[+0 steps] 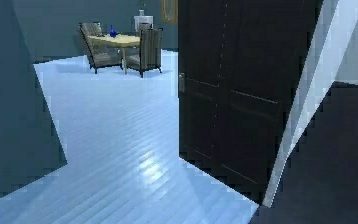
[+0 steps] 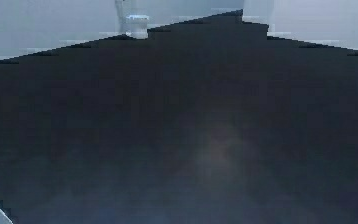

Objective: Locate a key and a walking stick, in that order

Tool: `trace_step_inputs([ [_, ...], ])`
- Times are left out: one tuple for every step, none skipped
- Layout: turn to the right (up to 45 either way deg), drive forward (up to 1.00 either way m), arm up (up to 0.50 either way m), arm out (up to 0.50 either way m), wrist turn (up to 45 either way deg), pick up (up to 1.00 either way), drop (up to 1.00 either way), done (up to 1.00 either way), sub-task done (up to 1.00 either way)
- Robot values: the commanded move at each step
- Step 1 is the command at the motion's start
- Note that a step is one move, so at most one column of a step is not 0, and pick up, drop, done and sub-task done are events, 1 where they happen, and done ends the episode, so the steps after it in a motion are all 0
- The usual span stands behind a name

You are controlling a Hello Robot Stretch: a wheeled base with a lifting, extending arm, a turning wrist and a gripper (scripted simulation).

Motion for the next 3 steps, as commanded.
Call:
trace_step_inputs([
  [-15.0,0.0,0.0,0.0,0.0,0.0,0.0,0.0,0.0],
  [0.0,1.0,0.0,0.0,0.0,0.0,0.0,0.0,0.0],
  [-6.0,0.0,0.0,0.0,0.0,0.0,0.0,0.0,0.0],
])
